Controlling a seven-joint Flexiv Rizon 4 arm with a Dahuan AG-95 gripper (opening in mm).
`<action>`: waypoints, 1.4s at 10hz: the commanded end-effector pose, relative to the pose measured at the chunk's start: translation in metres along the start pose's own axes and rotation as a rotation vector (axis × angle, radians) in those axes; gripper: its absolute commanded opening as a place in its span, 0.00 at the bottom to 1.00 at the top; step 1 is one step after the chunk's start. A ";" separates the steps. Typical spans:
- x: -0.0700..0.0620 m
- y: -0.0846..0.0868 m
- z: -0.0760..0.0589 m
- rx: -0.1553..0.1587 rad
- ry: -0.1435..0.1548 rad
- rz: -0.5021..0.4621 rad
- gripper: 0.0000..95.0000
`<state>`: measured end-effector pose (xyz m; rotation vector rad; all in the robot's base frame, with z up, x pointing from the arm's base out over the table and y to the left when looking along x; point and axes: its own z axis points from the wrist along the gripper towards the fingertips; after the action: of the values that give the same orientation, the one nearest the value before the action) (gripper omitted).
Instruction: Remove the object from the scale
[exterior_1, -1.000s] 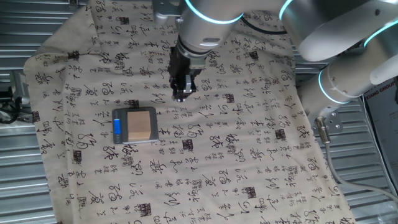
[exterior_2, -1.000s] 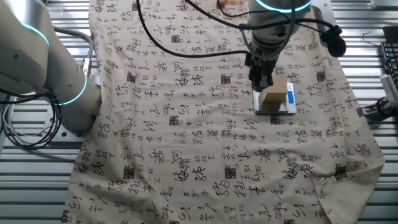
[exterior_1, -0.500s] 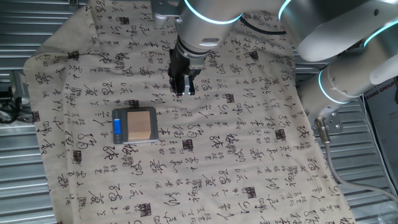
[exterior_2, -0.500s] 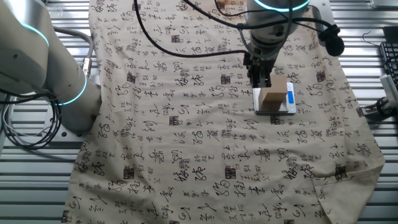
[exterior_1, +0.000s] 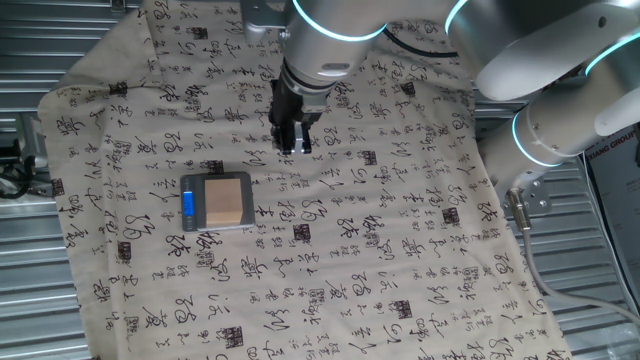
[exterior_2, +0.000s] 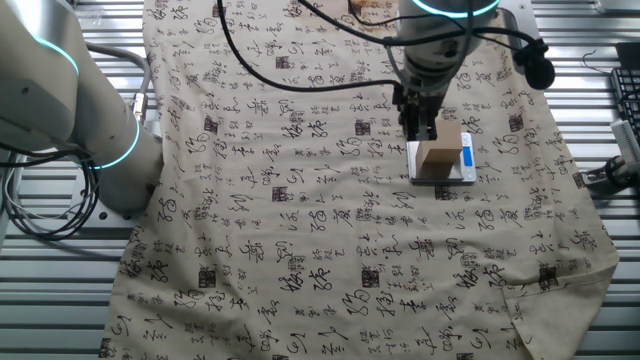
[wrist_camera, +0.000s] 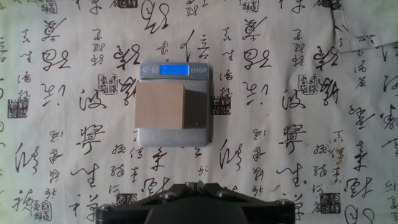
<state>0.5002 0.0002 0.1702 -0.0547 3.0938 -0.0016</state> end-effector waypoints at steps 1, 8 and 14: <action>0.000 0.000 0.000 0.003 0.003 -0.023 0.00; 0.000 0.000 0.000 0.031 -0.003 0.064 0.00; -0.023 0.002 -0.002 0.041 0.010 0.106 0.00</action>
<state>0.5252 0.0039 0.1742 0.1142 3.1052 -0.0624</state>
